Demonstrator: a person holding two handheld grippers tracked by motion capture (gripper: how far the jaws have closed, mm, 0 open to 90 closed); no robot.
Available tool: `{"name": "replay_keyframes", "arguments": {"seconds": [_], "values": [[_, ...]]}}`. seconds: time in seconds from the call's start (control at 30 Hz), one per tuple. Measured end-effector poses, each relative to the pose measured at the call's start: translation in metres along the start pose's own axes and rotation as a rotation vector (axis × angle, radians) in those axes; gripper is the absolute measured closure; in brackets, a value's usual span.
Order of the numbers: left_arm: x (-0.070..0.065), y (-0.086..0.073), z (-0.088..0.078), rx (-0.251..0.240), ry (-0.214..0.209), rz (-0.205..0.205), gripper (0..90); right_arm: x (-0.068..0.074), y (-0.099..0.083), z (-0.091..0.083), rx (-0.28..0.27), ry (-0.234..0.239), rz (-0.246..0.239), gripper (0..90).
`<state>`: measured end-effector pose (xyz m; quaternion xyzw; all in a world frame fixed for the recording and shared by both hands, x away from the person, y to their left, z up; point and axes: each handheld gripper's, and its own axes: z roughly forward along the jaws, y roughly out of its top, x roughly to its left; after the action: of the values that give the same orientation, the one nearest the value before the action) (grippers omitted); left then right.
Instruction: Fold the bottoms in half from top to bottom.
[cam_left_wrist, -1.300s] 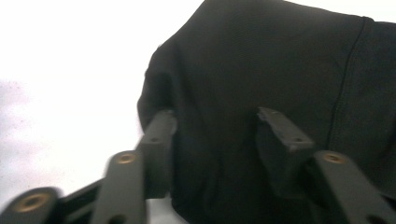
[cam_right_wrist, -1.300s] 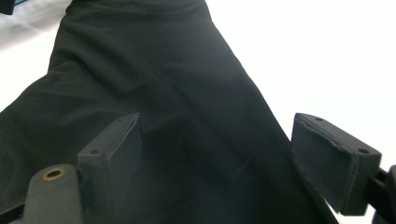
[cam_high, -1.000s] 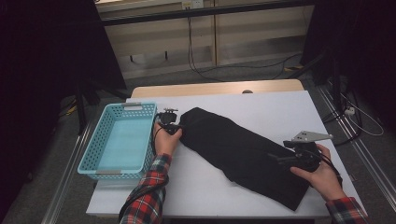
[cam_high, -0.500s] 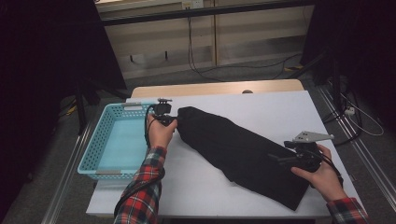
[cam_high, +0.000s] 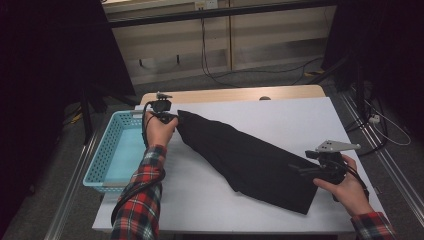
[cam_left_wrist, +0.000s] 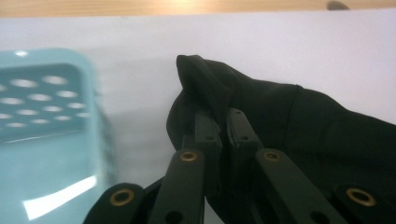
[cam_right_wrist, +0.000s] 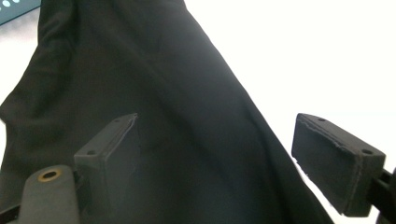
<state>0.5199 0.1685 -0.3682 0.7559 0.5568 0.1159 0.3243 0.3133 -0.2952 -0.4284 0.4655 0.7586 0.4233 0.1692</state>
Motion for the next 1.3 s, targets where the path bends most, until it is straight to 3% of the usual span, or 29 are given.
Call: {"name": "replay_keyframes", "arguments": {"seconds": [0.1,0.17,0.73,0.9,1.17,1.3], "values": [[0.009,0.003,-0.005,-0.009,0.025,-0.017,85.6,-0.001,0.000,0.000,-0.001,-0.001,0.001,15.6],[0.010,0.002,-0.007,-0.009,0.014,-0.015,85.5,-0.001,-0.001,0.000,0.001,-0.002,-0.002,15.6],[-0.066,-0.036,0.005,-0.036,-0.232,0.190,85.3,0.005,0.000,0.005,0.010,0.011,-0.016,15.3],[-0.082,-0.048,0.007,-0.047,-0.302,0.200,85.2,0.008,0.000,0.007,0.016,0.022,-0.020,15.2],[-0.106,-0.064,0.013,-0.055,-0.398,0.259,85.3,0.010,0.000,0.009,0.017,0.024,-0.028,15.2],[-0.115,-0.070,0.015,-0.043,-0.420,0.283,85.3,0.011,0.000,0.009,0.023,0.025,-0.026,15.3]]}}
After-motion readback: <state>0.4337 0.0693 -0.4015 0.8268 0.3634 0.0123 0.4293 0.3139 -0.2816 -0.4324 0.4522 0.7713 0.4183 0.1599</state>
